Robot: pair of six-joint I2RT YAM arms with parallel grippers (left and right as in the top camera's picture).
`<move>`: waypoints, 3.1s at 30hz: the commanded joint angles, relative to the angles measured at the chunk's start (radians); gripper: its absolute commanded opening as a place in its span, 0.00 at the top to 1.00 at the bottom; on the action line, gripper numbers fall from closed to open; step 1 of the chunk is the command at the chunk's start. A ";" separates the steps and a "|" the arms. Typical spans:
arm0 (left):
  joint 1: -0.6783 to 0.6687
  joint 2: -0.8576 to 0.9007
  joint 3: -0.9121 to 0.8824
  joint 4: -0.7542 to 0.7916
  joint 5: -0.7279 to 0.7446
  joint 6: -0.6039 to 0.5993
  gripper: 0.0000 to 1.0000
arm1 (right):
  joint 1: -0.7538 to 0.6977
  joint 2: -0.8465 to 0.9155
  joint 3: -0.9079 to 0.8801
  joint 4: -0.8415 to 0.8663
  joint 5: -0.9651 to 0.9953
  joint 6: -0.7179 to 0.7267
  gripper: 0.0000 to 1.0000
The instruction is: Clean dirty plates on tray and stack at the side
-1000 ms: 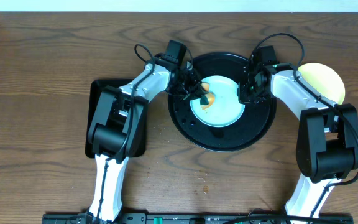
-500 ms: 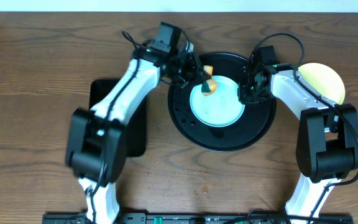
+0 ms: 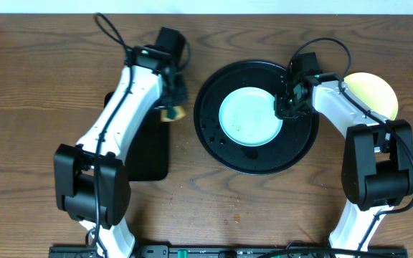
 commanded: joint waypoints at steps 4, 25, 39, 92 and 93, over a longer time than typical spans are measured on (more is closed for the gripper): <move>0.090 -0.008 -0.060 0.000 -0.190 0.040 0.92 | 0.029 0.007 -0.022 0.021 0.006 -0.007 0.80; 0.154 -0.008 -0.296 0.135 -0.190 0.039 0.55 | 0.040 -0.065 -0.040 0.105 0.054 -0.053 0.99; 0.154 -0.008 -0.296 0.136 -0.190 0.039 0.15 | 0.042 -0.344 -0.039 0.072 0.234 -0.106 0.99; 0.154 -0.008 -0.296 0.136 -0.190 0.039 0.11 | 0.130 -0.417 -0.048 0.000 0.095 -0.063 0.99; 0.155 -0.008 -0.296 0.136 -0.190 0.039 0.11 | 0.105 -0.405 -0.052 0.000 0.041 -0.072 0.99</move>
